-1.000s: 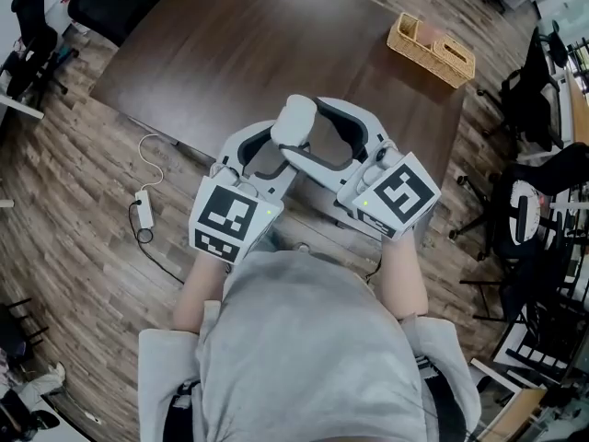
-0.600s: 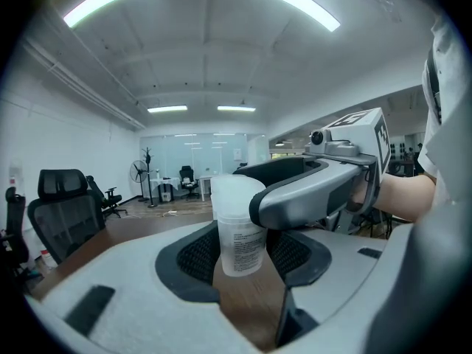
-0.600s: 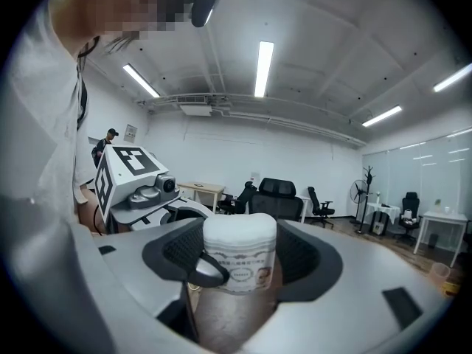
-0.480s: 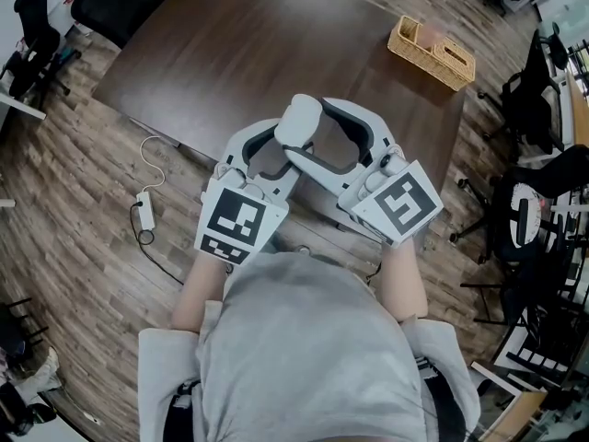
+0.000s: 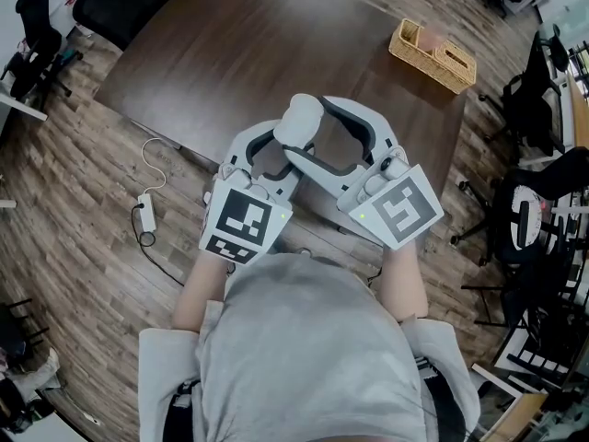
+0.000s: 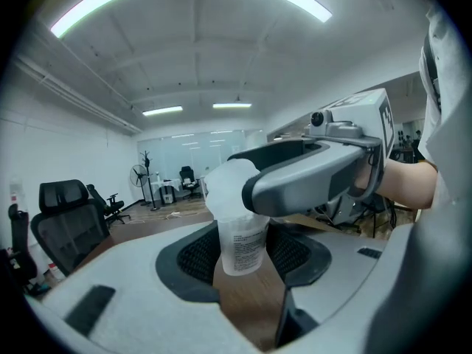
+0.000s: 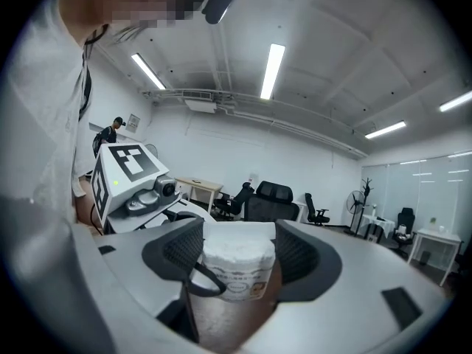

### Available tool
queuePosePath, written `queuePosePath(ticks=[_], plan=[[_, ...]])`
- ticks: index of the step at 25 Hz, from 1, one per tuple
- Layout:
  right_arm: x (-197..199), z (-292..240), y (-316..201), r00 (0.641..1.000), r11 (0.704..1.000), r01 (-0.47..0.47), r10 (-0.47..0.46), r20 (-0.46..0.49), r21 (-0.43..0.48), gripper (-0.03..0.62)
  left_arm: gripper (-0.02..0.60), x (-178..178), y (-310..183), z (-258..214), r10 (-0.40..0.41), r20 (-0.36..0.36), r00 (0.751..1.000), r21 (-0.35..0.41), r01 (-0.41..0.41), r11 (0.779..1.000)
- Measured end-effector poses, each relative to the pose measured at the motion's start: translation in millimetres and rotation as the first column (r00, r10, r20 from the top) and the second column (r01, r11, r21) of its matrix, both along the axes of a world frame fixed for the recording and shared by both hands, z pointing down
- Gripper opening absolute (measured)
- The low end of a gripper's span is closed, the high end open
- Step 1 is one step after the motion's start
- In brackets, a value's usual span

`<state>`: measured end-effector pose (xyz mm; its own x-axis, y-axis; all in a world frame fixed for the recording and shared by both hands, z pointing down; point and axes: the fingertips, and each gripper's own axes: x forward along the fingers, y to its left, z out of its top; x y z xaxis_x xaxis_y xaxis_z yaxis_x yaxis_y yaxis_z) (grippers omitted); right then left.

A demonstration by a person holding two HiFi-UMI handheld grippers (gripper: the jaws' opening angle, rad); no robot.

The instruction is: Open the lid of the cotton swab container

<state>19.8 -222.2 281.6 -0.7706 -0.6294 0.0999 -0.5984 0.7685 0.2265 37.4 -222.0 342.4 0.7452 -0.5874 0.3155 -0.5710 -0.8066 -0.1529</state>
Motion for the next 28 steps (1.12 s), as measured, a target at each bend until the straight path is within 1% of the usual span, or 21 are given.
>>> queuePosePath(ticks=[2, 6, 12, 15, 18, 24, 25, 26, 27, 28], plan=[[-2, -4, -2, 1.000, 1.000, 0.014, -0.014, 0.012, 0.005, 0.276, 0.190, 4, 3, 6, 0.015, 0.013, 1.000, -0.009, -0.015, 1.000], [-9, -6, -7, 0.999, 0.999, 0.029, -0.028, -0.023, 0.031, 0.276, 0.190, 12, 9, 13, 0.038, 0.017, 0.999, -0.026, -0.037, 0.999], [-10, -3, -10, 0.999, 0.999, 0.037, -0.037, -0.014, -0.003, 0.276, 0.190, 16, 10, 13, 0.048, 0.002, 0.999, -0.036, -0.048, 0.998], [-13, -5, -11, 0.999, 0.999, 0.042, -0.042, 0.024, -0.011, 0.276, 0.190, 11, 8, 12, 0.039, -0.034, 0.999, -0.059, -0.041, 0.997], [-8, -9, -10, 0.997, 0.999, 0.034, -0.031, 0.075, -0.042, 0.276, 0.190, 6, 4, 11, 0.020, -0.063, 0.998, -0.079, -0.025, 0.997], [16, -13, -12, 0.987, 0.998, -0.037, 0.046, 0.151, -0.059, 0.273, 0.191, -9, -6, 4, -0.033, -0.106, 0.994, -0.076, 0.025, 0.997], [21, -12, -12, 0.985, 0.996, -0.055, 0.064, 0.160, -0.064, 0.262, 0.191, -12, -8, 2, -0.043, -0.116, 0.992, -0.073, 0.035, 0.997], [27, -11, -13, 0.982, 0.995, -0.077, 0.087, 0.167, -0.065, 0.208, 0.190, -14, -9, -1, -0.053, -0.127, 0.991, -0.068, 0.044, 0.997], [32, -11, -13, 0.978, 0.993, -0.103, 0.113, 0.174, -0.065, 0.117, 0.190, -15, -11, -4, -0.062, -0.136, 0.989, -0.062, 0.054, 0.997], [37, -11, -14, 0.974, 0.990, -0.126, 0.136, 0.180, -0.063, 0.058, 0.192, -17, -12, -7, -0.071, -0.143, 0.987, -0.055, 0.063, 0.996]])
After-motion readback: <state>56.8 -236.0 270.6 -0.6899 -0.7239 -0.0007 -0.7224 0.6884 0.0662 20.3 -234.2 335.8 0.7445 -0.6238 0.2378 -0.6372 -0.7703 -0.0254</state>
